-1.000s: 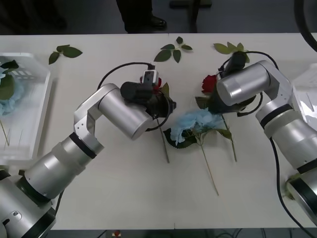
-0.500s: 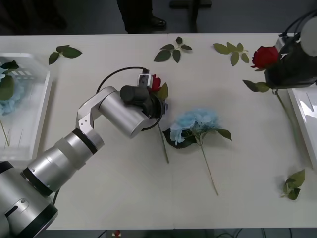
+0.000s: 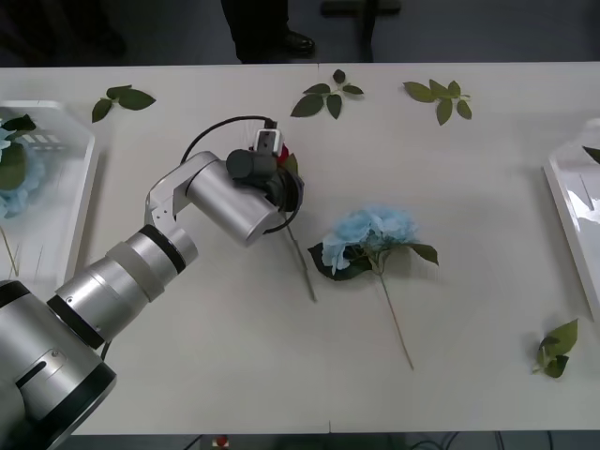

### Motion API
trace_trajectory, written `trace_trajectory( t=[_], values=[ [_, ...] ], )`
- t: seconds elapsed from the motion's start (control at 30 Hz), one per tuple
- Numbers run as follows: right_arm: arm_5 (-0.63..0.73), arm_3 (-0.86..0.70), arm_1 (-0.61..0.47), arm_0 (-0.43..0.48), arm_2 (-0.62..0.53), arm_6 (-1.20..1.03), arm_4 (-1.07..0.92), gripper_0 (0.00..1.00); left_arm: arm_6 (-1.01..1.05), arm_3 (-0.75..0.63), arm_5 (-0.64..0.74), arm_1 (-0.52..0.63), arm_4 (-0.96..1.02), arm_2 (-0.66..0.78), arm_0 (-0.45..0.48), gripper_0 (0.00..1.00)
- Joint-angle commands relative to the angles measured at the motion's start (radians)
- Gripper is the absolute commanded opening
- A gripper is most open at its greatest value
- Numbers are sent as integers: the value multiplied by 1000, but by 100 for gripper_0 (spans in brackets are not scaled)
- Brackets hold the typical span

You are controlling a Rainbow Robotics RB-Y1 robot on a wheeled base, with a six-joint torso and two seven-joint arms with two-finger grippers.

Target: Place the red flowers into the right box and the blue flowers into the left box. If a person shows an open palm, hand one flower to the person first, then continue sorting.

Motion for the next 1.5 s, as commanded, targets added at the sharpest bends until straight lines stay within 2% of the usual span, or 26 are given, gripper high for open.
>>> trace_trajectory(
  t=[0.03,0.23,0.33,0.5,0.73,0.9,0.93,0.97,1.0,1.03,1.07,1.13,1.2,1.33,1.5],
  values=[
    [-87,70,-45,5,2,97,8,0,-11,-3,-8,1,9,6,3,0],
    [-270,240,-51,11,2,162,-3,0,-3,-49,-1,21,46,10,6,0],
    [-311,281,-51,14,2,166,-6,0,-3,-104,42,36,50,30,17,0],
    [-411,326,-51,44,2,174,-12,0,-11,-288,196,85,58,85,68,0],
    [-506,398,-49,48,24,175,-19,0,-35,-518,331,154,98,161,143,0],
    [-524,415,-49,48,31,180,-30,1,-181,-666,450,202,173,285,206,0],
    [-524,415,-51,50,33,181,-30,7,-233,-693,479,211,208,320,220,0],
    [-524,415,-49,48,33,183,-36,21,-276,-712,500,216,234,348,229,0],
    [-524,413,-49,48,33,183,-38,41,-321,-729,520,222,260,377,240,0],
    [-524,413,-51,48,33,189,-47,70,-399,-756,557,223,314,434,255,0],
    [-523,413,-49,48,33,192,-53,82,-445,-773,580,223,349,467,263,0],
    [-518,412,-49,48,33,200,-61,96,-526,-799,609,219,408,527,275,0],
    [-488,395,-51,47,33,206,-72,100,-603,-824,623,203,480,593,287,0],
    [-368,304,-51,47,18,208,-92,100,-749,-833,617,165,638,707,290,0],
    [-181,151,-51,48,-8,214,-204,100,-897,-824,523,114,889,799,290,0]
  ],
)
